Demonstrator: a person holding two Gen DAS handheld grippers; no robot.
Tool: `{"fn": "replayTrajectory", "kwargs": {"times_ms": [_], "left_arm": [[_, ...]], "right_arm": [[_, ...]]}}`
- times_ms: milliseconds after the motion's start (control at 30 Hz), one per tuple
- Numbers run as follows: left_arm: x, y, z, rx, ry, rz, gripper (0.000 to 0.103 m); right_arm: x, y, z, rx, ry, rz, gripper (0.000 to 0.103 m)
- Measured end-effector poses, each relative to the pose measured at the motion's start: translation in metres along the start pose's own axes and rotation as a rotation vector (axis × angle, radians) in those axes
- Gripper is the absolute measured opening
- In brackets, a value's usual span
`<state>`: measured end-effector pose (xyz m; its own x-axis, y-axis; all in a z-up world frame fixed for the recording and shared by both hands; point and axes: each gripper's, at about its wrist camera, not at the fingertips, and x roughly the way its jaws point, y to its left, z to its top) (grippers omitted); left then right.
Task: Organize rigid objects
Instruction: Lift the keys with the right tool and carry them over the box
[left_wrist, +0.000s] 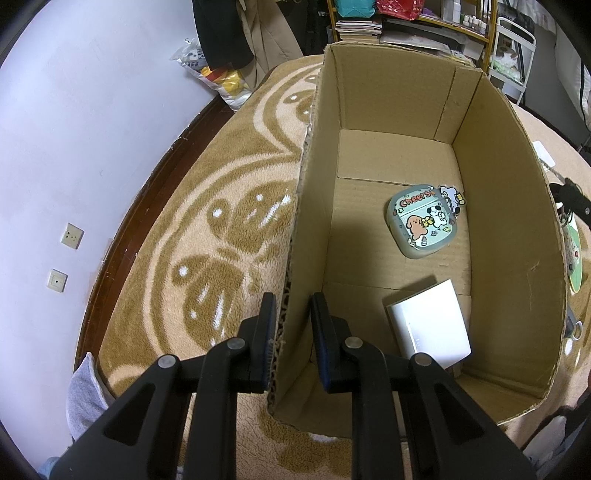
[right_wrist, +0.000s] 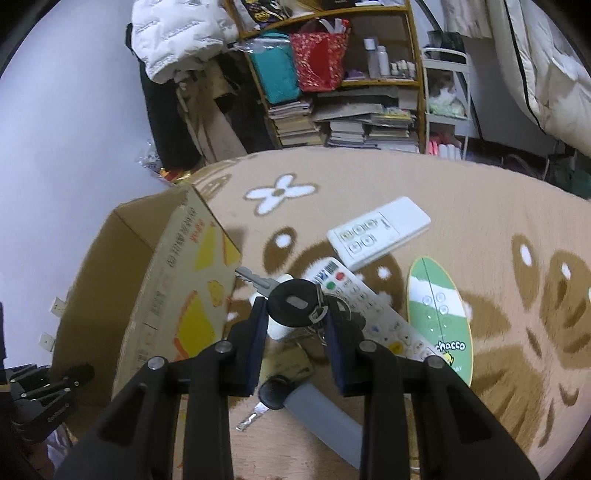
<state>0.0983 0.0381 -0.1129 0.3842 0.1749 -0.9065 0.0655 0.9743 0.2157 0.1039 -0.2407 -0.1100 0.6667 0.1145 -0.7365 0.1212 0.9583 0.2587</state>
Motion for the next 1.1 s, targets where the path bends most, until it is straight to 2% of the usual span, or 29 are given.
{"fn": "replayTrajectory", "kwargs": {"times_ms": [433,767,1100], "left_arm": [[0.0,0.0,0.0,0.001,0.0,0.001,0.019],[-0.001,-0.001,0.0,0.012,-0.003,0.011,0.019],[-0.002,-0.001,0.0,0.013,-0.003,0.012,0.019]], "right_arm": [[-0.039,0.035,0.022,-0.067,-0.096,0.06,0.031],[-0.075,0.075,0.041,-0.087,-0.175,0.196,0.031],[-0.081,0.122,0.035,-0.17,-0.167,0.283,0.031]]}}
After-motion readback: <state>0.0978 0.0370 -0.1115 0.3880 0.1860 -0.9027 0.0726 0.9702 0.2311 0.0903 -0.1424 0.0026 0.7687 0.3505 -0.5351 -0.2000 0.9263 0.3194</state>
